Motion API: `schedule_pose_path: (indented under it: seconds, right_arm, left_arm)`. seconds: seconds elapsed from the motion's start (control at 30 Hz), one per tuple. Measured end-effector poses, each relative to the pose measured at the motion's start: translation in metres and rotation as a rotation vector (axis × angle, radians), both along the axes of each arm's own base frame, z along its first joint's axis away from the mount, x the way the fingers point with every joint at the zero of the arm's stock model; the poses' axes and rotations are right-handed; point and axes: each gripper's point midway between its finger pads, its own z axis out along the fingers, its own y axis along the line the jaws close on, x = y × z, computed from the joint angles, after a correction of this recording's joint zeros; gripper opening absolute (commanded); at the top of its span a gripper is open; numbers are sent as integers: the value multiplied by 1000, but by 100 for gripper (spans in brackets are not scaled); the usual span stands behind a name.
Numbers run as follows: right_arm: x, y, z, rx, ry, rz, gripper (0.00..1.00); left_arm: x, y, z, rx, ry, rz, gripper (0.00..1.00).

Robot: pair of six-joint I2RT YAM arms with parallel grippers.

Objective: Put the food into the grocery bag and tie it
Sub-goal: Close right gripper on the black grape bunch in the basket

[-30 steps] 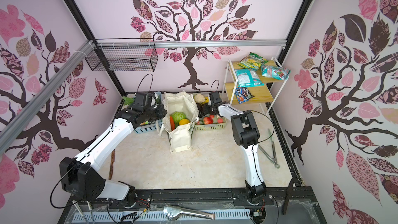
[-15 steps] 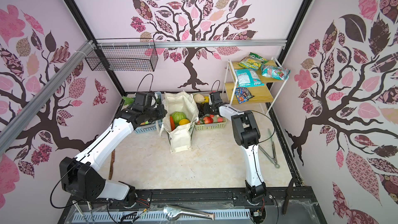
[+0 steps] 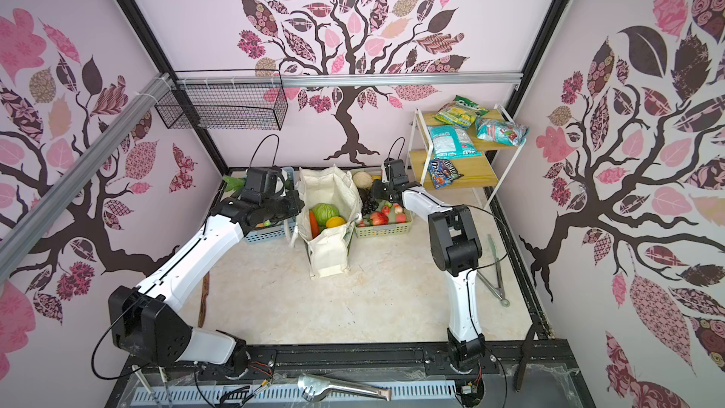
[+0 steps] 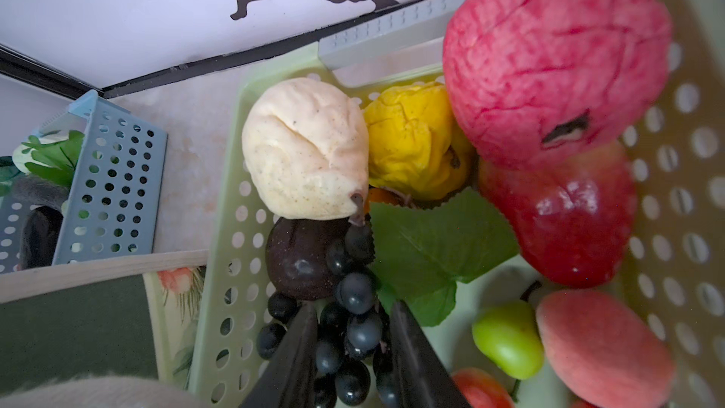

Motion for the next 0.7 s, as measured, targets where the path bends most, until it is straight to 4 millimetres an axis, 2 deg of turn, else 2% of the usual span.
schedule_pose_path:
  seconds: [0.13,0.23,0.37,0.43,0.6,0.7]
  right_arm:
    - [-1,0,-1,-3,14,-2,48]
    - [1,3,4,-15,4,-5,57]
    - [8,11,7,-26,-16,-4,61]
    - [11,13,-2,-41,-7,-9,63]
    - [7,9,-40,-104,66,-20,66]
    - [5,6,-54,-128,94,-26,66]
  left_arm:
    - [0,1,0,2,0,3,0]
    - [0,1,0,3,0,3,0]
    - [0,1,0,3,0,4,0]
    - [0,1,0,4,-1,5,0]
    - [-1,1,1,4,-2,5,0]
    - [-2,1,1,5,0,5,0]
